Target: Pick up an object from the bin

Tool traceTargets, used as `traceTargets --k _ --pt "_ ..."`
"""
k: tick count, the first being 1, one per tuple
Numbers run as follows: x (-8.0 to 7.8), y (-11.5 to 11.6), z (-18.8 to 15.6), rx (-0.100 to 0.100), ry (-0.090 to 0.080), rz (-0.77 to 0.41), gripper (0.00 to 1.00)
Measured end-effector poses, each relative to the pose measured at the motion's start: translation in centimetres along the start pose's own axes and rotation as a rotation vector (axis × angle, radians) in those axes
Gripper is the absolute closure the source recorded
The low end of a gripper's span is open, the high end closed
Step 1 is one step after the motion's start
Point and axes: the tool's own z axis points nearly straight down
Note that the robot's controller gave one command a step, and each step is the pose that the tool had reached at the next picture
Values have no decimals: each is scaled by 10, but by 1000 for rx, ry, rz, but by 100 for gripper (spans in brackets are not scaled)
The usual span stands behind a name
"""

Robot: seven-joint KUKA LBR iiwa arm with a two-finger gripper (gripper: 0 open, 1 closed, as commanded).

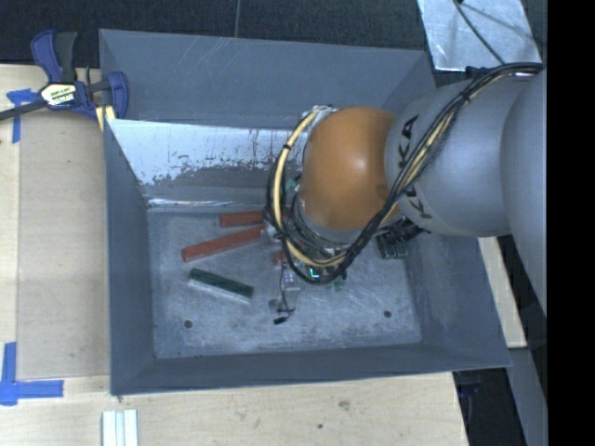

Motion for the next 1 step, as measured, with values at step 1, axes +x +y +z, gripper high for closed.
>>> traceTargets --k 1 --pt "-9 37 61 -2 -12 -2 0"
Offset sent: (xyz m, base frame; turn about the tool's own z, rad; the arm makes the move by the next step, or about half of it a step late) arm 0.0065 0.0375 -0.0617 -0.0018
